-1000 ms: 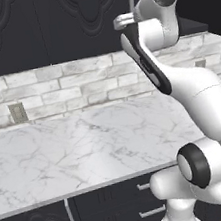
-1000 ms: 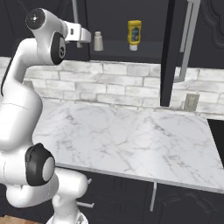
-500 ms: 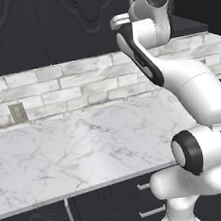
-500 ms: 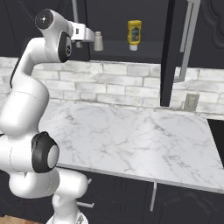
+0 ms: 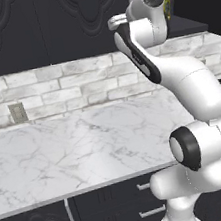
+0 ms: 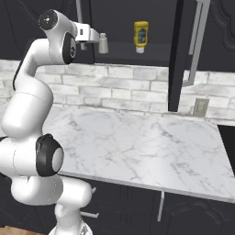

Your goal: Move the shaker and mustard from the cabinet to the dining counter.

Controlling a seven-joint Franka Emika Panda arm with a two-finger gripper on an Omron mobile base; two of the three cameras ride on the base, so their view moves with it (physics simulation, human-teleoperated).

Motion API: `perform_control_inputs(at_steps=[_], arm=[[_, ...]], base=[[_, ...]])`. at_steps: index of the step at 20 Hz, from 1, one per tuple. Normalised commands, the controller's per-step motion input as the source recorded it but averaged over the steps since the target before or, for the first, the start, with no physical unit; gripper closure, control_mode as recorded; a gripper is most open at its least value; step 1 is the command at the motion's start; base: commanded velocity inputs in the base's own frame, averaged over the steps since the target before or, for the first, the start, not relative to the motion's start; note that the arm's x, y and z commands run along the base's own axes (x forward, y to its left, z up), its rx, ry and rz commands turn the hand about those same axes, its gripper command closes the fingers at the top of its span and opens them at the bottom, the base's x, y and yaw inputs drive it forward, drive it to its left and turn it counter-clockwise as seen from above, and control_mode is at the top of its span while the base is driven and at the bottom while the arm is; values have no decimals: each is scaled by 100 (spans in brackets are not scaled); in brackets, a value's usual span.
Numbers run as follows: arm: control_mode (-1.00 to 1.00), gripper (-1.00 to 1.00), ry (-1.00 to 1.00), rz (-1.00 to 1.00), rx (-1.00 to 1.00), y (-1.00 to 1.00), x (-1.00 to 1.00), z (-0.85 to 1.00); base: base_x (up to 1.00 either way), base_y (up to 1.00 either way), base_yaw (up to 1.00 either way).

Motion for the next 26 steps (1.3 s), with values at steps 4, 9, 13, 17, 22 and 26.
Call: perform_control_inputs(at_steps=[4,9,13,17,22,26], arm=[[-100,100,0,0,0,11,33,-5],[-100,100,0,0,0,7,40,-14],[-100,100,0,0,0,0,28,-8],[-100,100,0,0,0,0,26,-7],[-100,100,0,0,2,-22,35,-17],[-100,100,0,0,6,-41,25,-18]], base=[[0,0,0],[0,0,0],[0,0,0],[0,0,0],[0,0,0],[0,0,0]])
